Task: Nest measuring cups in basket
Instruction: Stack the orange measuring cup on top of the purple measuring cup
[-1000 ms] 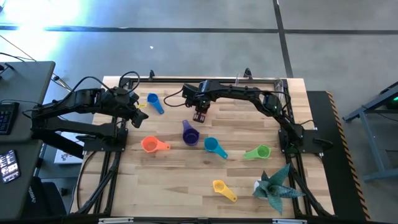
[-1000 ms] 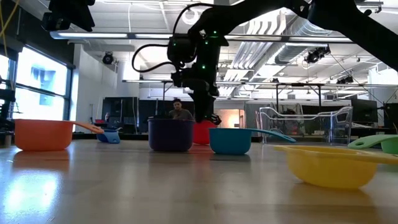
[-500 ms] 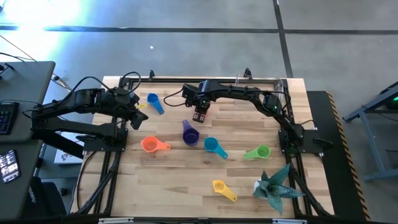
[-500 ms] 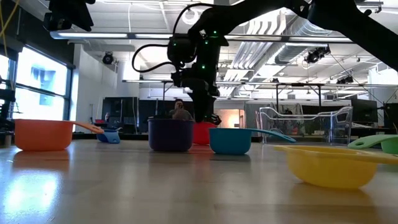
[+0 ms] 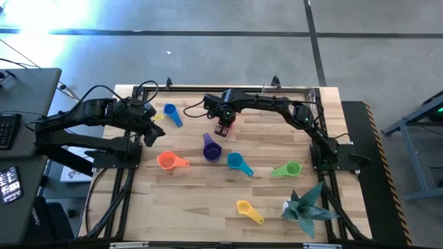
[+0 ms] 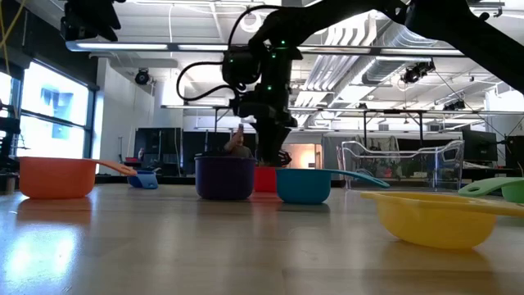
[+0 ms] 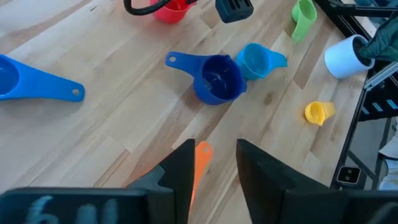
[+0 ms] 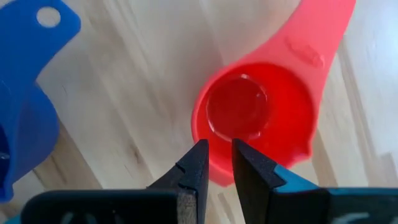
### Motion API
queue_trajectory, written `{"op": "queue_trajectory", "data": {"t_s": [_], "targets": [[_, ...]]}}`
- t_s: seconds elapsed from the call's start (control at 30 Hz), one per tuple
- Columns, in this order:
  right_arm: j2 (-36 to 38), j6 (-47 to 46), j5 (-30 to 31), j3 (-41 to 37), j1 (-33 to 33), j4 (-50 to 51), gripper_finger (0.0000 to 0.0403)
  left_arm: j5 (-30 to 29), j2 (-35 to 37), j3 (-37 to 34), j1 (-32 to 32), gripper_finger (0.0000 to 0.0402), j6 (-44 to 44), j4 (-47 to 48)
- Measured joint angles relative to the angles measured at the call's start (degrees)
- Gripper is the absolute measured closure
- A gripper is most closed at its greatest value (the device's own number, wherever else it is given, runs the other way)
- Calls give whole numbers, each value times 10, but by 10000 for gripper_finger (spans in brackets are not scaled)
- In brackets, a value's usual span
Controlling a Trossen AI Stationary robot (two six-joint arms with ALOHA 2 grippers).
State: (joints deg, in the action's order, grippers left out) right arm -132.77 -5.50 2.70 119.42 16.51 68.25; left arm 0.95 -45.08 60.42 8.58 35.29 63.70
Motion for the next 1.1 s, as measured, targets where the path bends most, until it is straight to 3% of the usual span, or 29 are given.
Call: {"op": "queue_trajectory", "data": {"t_s": [0.27,0.5,0.7,1.1], "targets": [[0,-47,-45,49,-1,60,340,-1,-2,-5,0,281,35,39],[0,-47,-45,156,-4,82,340,3,-3,-74,0,280,96,40],[42,-32,-46,134,2,70,340,14,-9,-134,0,280,103,33],[48,15,-44,135,15,92,340,30,-49,-211,0,280,28,-10]]}}
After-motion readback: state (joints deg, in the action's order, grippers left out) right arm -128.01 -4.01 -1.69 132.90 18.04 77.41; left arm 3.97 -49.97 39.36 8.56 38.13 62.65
